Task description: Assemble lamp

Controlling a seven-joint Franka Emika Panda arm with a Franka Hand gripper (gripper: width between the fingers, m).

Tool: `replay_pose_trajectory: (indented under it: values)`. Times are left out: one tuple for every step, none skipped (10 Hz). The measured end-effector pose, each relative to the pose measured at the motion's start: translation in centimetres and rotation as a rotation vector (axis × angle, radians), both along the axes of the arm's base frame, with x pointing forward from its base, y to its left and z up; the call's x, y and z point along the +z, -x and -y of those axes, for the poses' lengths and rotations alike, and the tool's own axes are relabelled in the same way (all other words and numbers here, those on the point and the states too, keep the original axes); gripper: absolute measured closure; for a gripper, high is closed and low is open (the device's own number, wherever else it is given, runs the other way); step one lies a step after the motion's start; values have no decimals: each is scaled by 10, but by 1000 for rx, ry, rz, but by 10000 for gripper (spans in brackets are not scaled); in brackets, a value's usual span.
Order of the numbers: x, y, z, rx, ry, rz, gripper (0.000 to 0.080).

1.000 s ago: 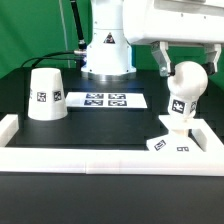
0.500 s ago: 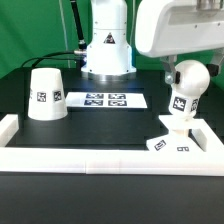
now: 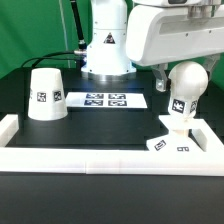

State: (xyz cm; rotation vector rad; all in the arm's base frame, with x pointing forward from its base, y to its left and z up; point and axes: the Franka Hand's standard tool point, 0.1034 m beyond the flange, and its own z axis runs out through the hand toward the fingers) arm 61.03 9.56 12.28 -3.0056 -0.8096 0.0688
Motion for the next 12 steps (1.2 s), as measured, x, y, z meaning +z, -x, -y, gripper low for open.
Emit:
replay_pose_trajectory:
  values:
    - [1, 0, -1, 0, -1, 2, 212]
    - [1, 0, -1, -1, -1, 2, 223]
    - [1, 0, -1, -1, -1, 2, 223]
    - [1, 0, -1, -3, -1, 2, 223]
    - [1, 0, -1, -20, -1, 1, 223]
    - [1, 0, -1, -19, -1, 1, 223]
    - [1, -1, -1, -29, -3, 2, 223]
    - [1, 1, 1, -172, -18, 7, 223]
    - [1, 5, -1, -324, -14, 0, 222]
    - [1, 7, -4, -449, -7, -6, 222]
    - [2, 7, -6, -568, 1, -9, 222]
    - [3, 7, -6, -674, 7, -14, 221]
